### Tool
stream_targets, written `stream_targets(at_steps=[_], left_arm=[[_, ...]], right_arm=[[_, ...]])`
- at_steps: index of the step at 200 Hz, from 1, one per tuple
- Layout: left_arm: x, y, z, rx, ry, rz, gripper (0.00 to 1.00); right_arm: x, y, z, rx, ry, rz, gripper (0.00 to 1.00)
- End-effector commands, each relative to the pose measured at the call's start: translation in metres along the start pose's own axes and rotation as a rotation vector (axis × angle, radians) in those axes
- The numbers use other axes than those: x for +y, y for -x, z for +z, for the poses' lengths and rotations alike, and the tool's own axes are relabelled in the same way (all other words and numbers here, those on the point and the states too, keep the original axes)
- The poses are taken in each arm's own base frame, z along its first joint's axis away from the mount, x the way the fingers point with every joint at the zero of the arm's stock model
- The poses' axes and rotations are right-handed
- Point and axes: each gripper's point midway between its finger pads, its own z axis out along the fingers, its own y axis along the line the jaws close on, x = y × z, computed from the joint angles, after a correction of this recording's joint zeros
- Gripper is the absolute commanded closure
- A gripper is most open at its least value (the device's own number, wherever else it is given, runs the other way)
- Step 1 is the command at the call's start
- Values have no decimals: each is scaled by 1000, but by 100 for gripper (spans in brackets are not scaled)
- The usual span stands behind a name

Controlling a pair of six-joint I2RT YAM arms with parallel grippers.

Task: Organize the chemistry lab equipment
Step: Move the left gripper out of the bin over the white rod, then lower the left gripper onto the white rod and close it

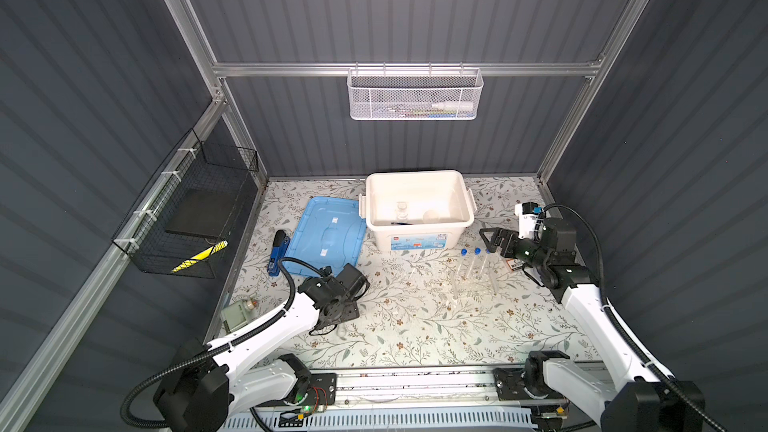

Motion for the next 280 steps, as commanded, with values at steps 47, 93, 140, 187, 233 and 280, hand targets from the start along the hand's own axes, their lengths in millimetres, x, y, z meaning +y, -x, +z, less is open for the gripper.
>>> stream_targets(at_steps=[47,93,140,187,233,280], left_arm=[[-12,-21,25,111,-23,55,38],[-7,-26,29,115,-22,42,46],[-12,-27,35,127,-24,61,56],[-29,-24,40,132,-77,74,73],[-53,-13,45,126,-124,109,80],[-84,-3,49,120,-177,141,85]], right_arm=[[-2,11,-4,-22,-21,-13,1],[-2,11,-3,-22,-21,-9,1],[-3,11,-3,-20,-21,-7,1],[-4,9,-6,-23,-34,-12,1],[-6,10,-7,-24,-41,-10,1],[-9,10,-11,-31,-56,-13,1]])
